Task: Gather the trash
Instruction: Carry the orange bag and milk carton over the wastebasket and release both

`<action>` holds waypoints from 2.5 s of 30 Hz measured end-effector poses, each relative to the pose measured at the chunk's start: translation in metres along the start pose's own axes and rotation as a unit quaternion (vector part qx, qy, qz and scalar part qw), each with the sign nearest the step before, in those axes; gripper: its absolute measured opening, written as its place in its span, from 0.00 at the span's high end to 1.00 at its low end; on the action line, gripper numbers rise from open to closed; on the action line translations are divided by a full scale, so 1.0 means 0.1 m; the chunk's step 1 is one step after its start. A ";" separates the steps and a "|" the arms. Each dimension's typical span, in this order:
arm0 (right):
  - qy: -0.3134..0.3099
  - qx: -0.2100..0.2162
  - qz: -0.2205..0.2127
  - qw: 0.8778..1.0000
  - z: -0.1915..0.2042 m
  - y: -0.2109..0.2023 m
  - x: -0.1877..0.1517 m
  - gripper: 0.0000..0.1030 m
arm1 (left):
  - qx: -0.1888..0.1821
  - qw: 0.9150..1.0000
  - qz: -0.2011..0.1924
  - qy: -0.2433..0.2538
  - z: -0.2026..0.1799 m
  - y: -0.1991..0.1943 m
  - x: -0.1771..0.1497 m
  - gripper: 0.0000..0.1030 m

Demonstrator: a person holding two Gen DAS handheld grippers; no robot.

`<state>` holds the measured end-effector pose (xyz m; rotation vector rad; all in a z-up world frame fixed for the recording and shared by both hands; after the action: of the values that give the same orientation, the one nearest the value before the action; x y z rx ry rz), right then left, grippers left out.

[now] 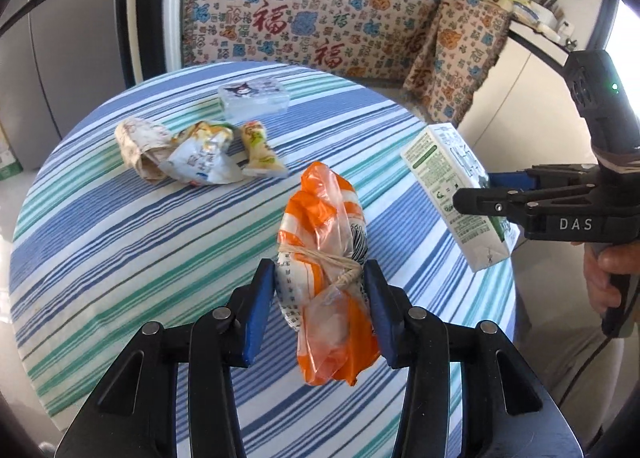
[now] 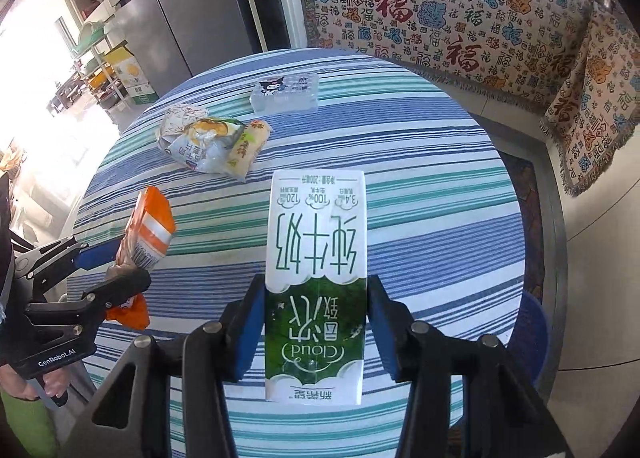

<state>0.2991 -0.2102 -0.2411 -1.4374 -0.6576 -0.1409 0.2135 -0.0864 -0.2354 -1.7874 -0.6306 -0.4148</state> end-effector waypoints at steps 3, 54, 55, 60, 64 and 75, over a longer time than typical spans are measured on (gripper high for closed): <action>0.008 0.000 -0.003 1.000 -0.14 -0.09 -0.12 0.52 | -0.012 1.000 0.004 0.009 -0.27 0.05 -0.02 0.55; 0.263 -0.093 -0.003 0.960 -3.21 0.21 -2.23 0.52 | -0.113 0.977 0.114 0.143 -3.38 2.10 -0.65 0.55; 0.264 -0.092 -0.003 0.960 -3.21 0.22 -2.23 0.52 | -0.112 0.977 0.115 0.142 -3.38 2.13 -0.67 0.55; 0.281 -0.086 -0.011 0.956 -3.31 0.22 -2.25 0.52 | -0.110 0.976 0.122 0.142 -3.40 2.28 -0.71 0.55; 0.295 -0.083 -0.019 0.952 -3.35 0.22 -2.28 0.50 | -0.109 0.975 0.122 0.151 -3.42 2.38 -0.73 0.53; 0.309 -0.128 -0.059 0.941 -3.48 -0.10 -2.23 0.39 | -0.114 0.978 0.094 0.146 -3.42 2.21 -0.68 0.18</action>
<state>0.2278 -0.6055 -0.3408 -1.4914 -0.2067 -0.7641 0.3058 -0.4751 -0.3411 -1.9347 -0.2110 -0.6253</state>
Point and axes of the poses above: each gripper's, at about its wrist camera, not at the fingertips, and y roughly the way its jaws point, z to its left, x to its top, the point moved 7 cm from there along y, roughly the way its jaws point, and after that the axes turned 15 degrees about -y, right-handed, at the moved point
